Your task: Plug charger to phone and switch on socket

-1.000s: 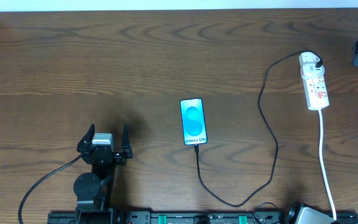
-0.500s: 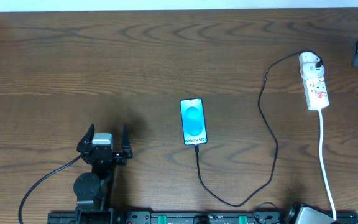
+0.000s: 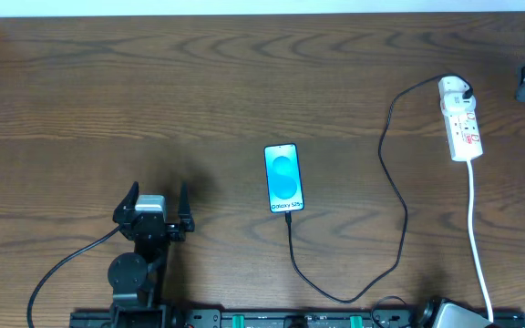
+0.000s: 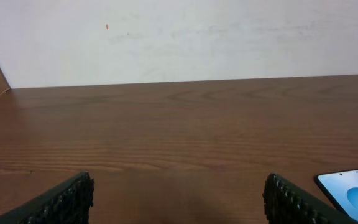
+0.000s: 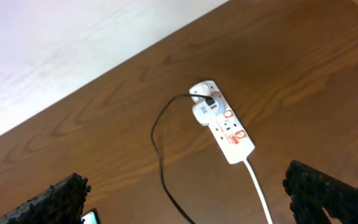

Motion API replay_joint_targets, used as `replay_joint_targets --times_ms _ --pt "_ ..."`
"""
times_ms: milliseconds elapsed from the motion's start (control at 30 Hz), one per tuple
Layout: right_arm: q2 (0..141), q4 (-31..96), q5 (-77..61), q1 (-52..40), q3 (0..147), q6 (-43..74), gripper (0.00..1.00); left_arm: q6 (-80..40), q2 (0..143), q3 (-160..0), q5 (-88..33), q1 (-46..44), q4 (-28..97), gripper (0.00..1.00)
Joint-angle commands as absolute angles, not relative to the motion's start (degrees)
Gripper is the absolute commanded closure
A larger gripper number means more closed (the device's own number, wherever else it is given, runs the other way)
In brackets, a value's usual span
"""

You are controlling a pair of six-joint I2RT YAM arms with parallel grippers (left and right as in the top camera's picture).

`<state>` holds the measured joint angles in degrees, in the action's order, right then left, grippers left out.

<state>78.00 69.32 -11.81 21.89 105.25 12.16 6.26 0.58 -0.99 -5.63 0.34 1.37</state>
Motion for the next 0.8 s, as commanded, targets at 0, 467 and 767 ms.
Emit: replay_joint_targets --times_ms 0,467,767 --pt "77.06 69.54 -10.46 21.65 104.79 12.64 0.01 7.05 0.23 -0.23 -5.93 0.62 3.64 0.13" --pt "62.35 44.51 -11.29 19.22 73.36 17.69 0.01 7.05 0.23 -0.23 -5.93 0.62 3.64 0.13" --pt "50.78 11.18 -12.32 18.96 41.32 32.75 0.01 7.05 0.23 -0.23 -5.93 0.62 3.64 0.13"
